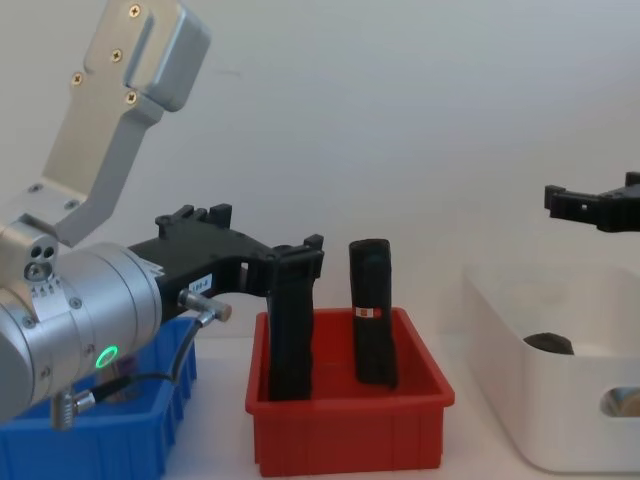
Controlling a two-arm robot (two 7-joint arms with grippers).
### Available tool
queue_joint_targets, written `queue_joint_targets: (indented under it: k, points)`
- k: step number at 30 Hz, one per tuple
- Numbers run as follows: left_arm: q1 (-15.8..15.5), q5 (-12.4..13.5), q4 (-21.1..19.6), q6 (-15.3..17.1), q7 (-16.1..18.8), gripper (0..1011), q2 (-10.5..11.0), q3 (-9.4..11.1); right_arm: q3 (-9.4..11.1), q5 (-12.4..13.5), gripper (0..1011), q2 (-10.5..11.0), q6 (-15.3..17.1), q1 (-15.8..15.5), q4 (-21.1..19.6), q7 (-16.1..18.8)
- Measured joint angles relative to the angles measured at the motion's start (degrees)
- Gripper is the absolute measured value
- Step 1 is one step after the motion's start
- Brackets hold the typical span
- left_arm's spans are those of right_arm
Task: Pick the cotton swabs from the blue box and place them into the white box.
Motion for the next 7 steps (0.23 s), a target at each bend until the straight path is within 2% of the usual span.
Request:
queue_joint_targets:
  k: [7]
  points:
    - [0.00,0.00,0.00,0.00,0.00,1004,0.00,0.00,0.00,0.00,1001,0.03,0.00,-0.02,0.00,0.04]
